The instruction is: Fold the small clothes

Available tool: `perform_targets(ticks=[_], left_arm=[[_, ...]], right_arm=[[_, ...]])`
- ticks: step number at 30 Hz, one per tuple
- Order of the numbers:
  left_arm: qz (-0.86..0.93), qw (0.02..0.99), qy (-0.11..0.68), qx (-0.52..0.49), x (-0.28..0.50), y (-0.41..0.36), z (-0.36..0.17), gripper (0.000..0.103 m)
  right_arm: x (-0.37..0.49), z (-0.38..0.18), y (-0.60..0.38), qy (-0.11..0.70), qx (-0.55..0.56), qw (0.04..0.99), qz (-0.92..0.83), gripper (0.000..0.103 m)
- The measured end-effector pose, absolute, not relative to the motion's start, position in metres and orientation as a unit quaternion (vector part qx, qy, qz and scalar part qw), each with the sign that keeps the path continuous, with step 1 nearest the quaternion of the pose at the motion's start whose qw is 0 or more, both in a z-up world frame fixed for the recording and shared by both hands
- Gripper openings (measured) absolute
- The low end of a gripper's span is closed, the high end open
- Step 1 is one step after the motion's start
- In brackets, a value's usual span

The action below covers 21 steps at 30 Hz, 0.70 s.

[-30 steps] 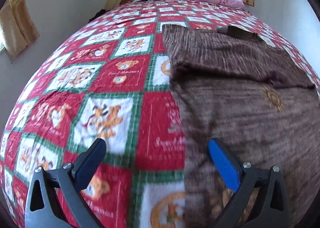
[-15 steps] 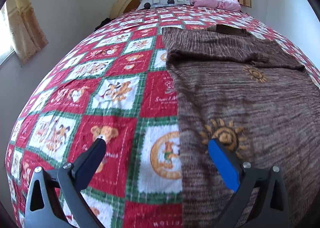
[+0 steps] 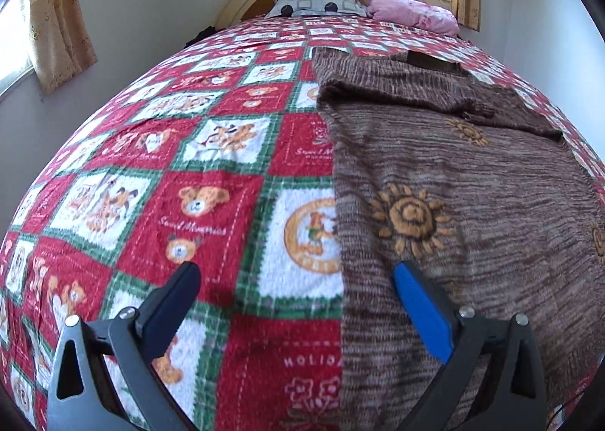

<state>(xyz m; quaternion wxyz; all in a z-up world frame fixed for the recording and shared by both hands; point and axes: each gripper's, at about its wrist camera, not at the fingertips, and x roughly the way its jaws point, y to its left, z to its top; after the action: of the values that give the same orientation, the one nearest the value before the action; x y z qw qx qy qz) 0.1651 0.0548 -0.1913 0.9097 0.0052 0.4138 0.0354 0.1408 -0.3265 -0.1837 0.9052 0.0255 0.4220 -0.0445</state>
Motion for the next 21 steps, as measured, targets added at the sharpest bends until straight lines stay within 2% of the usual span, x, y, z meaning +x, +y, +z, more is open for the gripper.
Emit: perform_targets(ticks=[21], left_arm=[[-0.006,0.91,0.414,-0.008,0.094,0.045,-0.194,0.103]], right_arm=[[0.084,-0.19,-0.32,0.447,0.032,0.894,-0.016,0.075]])
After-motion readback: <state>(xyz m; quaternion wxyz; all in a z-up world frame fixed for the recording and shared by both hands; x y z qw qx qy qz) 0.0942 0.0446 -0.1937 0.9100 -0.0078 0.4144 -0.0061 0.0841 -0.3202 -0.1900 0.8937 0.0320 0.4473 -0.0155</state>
